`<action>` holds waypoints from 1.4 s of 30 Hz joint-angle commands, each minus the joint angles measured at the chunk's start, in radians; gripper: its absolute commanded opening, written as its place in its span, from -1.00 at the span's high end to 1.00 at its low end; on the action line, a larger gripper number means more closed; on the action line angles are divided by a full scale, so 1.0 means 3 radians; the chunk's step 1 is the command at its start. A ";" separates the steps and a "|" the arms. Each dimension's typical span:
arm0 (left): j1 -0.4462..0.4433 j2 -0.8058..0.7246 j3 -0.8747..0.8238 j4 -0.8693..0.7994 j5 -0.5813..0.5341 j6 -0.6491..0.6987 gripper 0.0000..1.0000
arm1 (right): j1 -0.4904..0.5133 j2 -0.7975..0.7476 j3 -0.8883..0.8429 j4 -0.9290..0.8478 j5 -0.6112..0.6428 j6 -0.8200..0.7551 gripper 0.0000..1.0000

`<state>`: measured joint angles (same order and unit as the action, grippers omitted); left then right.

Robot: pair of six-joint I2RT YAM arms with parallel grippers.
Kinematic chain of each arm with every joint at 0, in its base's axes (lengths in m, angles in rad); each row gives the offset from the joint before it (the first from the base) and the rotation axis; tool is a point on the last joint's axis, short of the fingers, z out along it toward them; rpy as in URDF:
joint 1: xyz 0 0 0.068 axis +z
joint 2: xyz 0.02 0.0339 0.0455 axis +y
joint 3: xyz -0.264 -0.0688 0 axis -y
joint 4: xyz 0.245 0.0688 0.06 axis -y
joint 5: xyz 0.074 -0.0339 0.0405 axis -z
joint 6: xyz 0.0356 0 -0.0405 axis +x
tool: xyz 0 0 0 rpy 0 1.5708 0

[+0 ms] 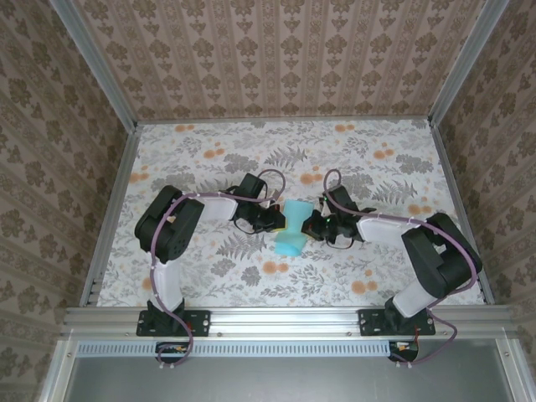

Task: Fold a paper plane with a square sheet of paper (pick it up from the middle)
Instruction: Fold the square sheet of paper in half at the center of the table.

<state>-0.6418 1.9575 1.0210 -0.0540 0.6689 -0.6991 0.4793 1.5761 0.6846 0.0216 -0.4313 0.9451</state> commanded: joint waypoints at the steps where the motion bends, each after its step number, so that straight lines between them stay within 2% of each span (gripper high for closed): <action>1: -0.0028 0.0377 -0.0305 -0.0767 -0.0742 0.0004 1.00 | 0.0088 0.0099 -0.0030 0.0235 -0.0066 0.0210 0.89; 17: -0.0028 0.0418 -0.0306 -0.0737 -0.0731 -0.0006 1.00 | 0.0179 0.0151 -0.0287 0.0189 -0.0087 0.0136 0.88; 28: -0.0028 0.0414 -0.0306 -0.0724 -0.0723 -0.0008 1.00 | 0.0177 -0.0156 -0.0483 -0.0441 -0.0071 -0.0265 0.87; 34: -0.0029 0.0404 -0.0285 -0.0739 -0.0711 0.0027 1.00 | 0.0187 -0.0378 -0.0249 -0.0117 -0.0146 -0.0205 0.86; 42: -0.0034 0.0398 -0.0291 -0.0743 -0.0716 0.0022 1.00 | 0.0252 0.0058 -0.0100 0.0169 -0.0225 -0.0135 0.86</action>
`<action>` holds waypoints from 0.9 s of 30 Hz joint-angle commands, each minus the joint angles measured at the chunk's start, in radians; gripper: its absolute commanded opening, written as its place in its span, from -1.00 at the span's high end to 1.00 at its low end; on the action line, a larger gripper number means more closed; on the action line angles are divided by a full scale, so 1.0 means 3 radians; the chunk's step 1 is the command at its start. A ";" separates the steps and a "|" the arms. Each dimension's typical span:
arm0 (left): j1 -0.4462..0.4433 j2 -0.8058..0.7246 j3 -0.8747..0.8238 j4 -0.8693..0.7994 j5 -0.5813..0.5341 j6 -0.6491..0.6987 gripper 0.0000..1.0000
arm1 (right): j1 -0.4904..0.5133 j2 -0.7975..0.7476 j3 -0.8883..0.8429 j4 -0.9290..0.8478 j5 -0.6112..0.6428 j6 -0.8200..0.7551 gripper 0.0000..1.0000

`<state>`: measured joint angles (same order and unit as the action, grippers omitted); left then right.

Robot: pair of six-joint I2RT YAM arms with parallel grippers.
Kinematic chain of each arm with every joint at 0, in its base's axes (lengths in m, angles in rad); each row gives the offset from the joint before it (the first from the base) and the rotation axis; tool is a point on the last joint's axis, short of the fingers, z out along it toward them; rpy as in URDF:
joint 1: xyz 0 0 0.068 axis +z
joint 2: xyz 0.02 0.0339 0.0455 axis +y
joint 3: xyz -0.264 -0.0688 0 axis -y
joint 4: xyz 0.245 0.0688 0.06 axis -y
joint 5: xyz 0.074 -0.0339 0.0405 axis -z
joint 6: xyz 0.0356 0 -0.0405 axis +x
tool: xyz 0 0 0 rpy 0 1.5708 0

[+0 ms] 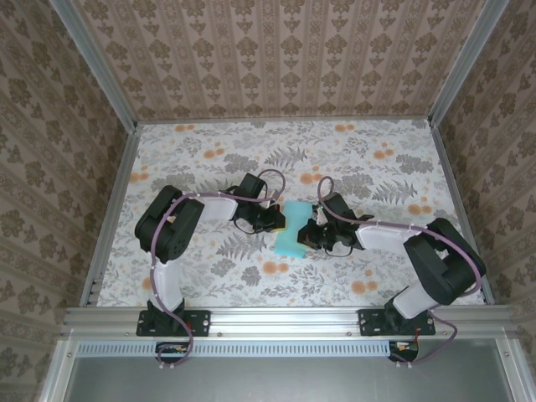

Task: Fold a paper plane with a square sheet of paper (pick it up from the middle)
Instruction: Fold the square sheet of paper in half at the center of the table.

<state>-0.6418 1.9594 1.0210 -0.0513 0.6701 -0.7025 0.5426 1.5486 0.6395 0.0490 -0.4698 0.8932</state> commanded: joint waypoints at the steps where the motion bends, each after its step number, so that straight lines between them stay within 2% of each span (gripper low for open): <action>1: -0.0034 0.0389 -0.0297 -0.0753 -0.0720 0.0033 1.00 | 0.0047 0.0196 0.0045 0.0081 -0.0106 0.0044 0.87; 9: -0.0033 0.0394 -0.0301 -0.0759 -0.0755 0.0019 1.00 | 0.0102 0.0193 -0.0376 0.0097 -0.0197 0.0079 0.86; 16: -0.0034 0.0392 -0.0247 -0.0812 -0.0760 0.0070 1.00 | 0.0114 -0.0171 -0.0772 -0.0149 -0.0162 0.0067 0.87; 21: -0.0028 0.0375 -0.0124 -0.0936 -0.0796 0.0199 1.00 | 0.0102 -0.0554 -0.0447 -0.0590 0.0001 -0.0081 0.86; 24: -0.0024 0.0314 -0.0014 -0.1058 -0.0855 0.0406 1.00 | 0.0064 -0.0846 -0.0146 -0.0871 0.0361 -0.0228 0.85; 27: -0.0004 0.0275 0.0201 -0.1300 -0.0952 0.0803 1.00 | -0.0005 -0.0960 0.0107 -0.1000 0.0782 -0.0342 0.77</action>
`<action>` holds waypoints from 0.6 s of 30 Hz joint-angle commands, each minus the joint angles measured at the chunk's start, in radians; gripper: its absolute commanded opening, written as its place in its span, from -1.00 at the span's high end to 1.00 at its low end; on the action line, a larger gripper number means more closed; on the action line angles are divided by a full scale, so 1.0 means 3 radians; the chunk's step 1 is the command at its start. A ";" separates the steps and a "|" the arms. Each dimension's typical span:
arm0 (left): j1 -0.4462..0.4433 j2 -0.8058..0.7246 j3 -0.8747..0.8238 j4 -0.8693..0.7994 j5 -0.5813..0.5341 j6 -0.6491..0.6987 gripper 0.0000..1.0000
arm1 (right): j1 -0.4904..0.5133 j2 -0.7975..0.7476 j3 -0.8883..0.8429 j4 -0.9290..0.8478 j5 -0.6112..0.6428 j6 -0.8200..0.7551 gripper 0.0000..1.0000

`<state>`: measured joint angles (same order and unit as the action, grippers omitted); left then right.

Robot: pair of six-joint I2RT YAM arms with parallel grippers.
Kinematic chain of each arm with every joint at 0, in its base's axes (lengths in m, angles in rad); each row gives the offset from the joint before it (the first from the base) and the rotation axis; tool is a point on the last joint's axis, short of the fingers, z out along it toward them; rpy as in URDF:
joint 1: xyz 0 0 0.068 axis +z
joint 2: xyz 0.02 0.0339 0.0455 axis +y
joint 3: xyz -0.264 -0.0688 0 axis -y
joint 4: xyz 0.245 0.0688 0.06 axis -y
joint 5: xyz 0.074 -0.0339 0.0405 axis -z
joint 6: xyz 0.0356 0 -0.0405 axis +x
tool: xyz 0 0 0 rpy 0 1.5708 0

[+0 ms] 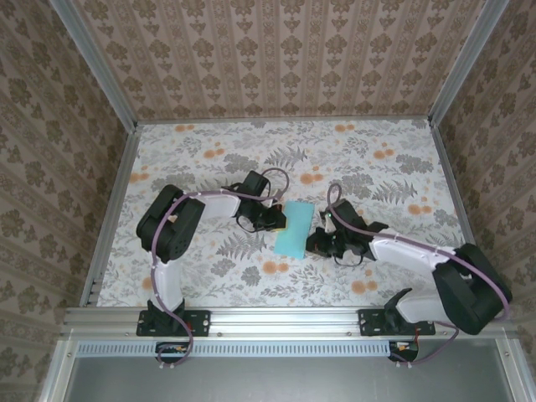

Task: Fold a paper plane with a square sheet of paper (pick it up from the middle)
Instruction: Fold the square sheet of paper in half at the center of the table, then rotate the square sheet of paper at the center of the table.

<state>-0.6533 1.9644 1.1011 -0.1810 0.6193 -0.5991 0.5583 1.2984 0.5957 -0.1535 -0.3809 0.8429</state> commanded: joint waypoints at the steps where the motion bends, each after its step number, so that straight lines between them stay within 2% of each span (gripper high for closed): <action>1: 0.0044 0.0241 0.0017 -0.0955 -0.0814 0.0658 1.00 | -0.0085 -0.0113 0.0318 -0.0318 0.0587 -0.0207 0.73; 4: 0.0090 0.0208 0.0245 -0.1181 -0.0850 0.1193 1.00 | -0.0159 0.0048 0.0515 -0.0288 0.0736 -0.0289 0.66; 7: 0.0156 0.0171 0.0416 -0.1281 -0.0786 0.1496 1.00 | -0.0200 0.0373 0.0734 -0.0246 0.0779 -0.0352 0.65; 14: 0.0277 0.0049 0.0610 -0.1189 -0.0469 0.1690 1.00 | -0.0266 0.1296 0.1287 0.0060 0.0395 -0.0385 0.73; 18: 0.0406 -0.0145 0.0507 -0.1009 -0.0318 0.1400 1.00 | -0.0271 0.1740 0.1608 0.0177 0.0162 -0.0335 0.75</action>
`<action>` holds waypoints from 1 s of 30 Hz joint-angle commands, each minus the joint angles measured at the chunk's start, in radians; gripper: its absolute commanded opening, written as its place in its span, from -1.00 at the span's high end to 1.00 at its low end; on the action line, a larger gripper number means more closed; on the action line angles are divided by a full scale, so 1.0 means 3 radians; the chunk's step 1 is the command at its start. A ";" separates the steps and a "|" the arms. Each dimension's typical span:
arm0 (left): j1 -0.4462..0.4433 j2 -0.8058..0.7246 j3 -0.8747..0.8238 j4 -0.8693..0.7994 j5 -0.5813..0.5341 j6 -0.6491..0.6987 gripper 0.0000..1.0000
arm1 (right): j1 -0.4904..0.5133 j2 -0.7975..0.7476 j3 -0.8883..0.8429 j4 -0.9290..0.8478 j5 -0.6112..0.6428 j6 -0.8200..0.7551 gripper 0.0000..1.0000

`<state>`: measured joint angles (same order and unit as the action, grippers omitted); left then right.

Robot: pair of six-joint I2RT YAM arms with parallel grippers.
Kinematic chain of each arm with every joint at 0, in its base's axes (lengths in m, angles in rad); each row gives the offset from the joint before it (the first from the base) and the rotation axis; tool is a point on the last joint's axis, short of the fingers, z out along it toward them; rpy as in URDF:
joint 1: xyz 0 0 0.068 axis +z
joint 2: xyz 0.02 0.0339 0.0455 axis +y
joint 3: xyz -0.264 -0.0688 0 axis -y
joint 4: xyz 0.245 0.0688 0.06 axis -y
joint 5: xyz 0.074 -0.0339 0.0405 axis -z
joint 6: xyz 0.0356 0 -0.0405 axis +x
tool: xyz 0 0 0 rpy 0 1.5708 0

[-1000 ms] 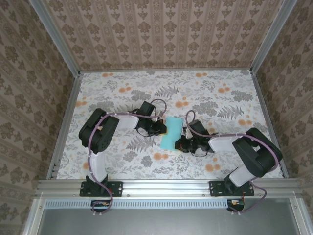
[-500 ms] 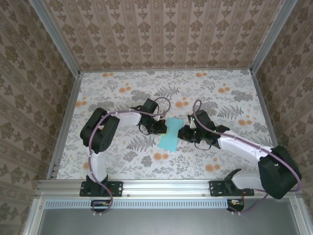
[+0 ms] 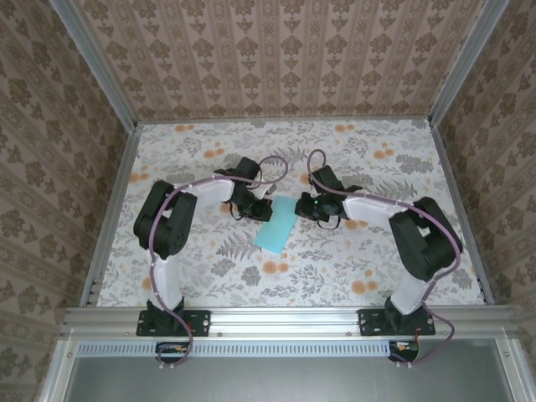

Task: Fold a paper plane with a square sheet of paper (pick it up from the middle)
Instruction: Rotate the square sheet of paper at the center of the table.

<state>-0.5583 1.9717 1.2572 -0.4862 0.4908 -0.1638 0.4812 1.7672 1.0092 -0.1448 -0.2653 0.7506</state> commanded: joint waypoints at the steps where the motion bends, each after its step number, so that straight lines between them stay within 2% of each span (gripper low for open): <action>1: 0.0139 -0.0246 -0.0085 0.0089 0.0118 -0.0176 1.00 | -0.0013 0.0272 0.0304 0.0144 -0.0253 -0.0027 0.75; 5: 0.0319 -0.0552 -0.0405 0.0393 0.0187 -0.0611 0.99 | -0.0014 0.0558 0.0532 0.0051 -0.0295 -0.0045 0.75; 8: 0.0414 -0.0814 -0.0606 0.0547 0.0115 -0.0784 0.88 | -0.0013 0.0693 0.0665 -0.0153 -0.0152 -0.0079 0.75; 13: 0.0400 -0.1124 -0.0860 0.0793 0.0038 -0.1102 0.72 | -0.0034 0.0775 0.0743 -0.0565 0.0322 -0.0015 0.76; 17: 0.0360 -0.1311 -0.1069 0.1033 -0.0066 -0.1398 0.57 | -0.0039 0.0603 0.0536 -0.0627 0.0702 0.0091 0.74; 20: 0.0119 -0.1370 -0.1153 0.1134 -0.0132 -0.1591 0.47 | -0.0039 0.0404 0.0306 -0.0689 0.0989 0.0287 0.74; 25: -0.0216 -0.1366 -0.1294 0.1430 -0.0153 -0.1961 0.35 | -0.0035 -0.0028 -0.0225 -0.0699 0.1364 0.0943 0.74; 30: -0.0398 -0.1287 -0.1454 0.1789 -0.0062 -0.2285 0.35 | -0.0009 -0.0473 -0.0667 -0.0464 0.1273 0.1398 0.74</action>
<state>-0.6666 1.5864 0.8425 -0.0425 0.4587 -0.7525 0.4755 1.6752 0.8680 -0.2661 0.0765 1.0382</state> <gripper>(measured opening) 0.327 0.131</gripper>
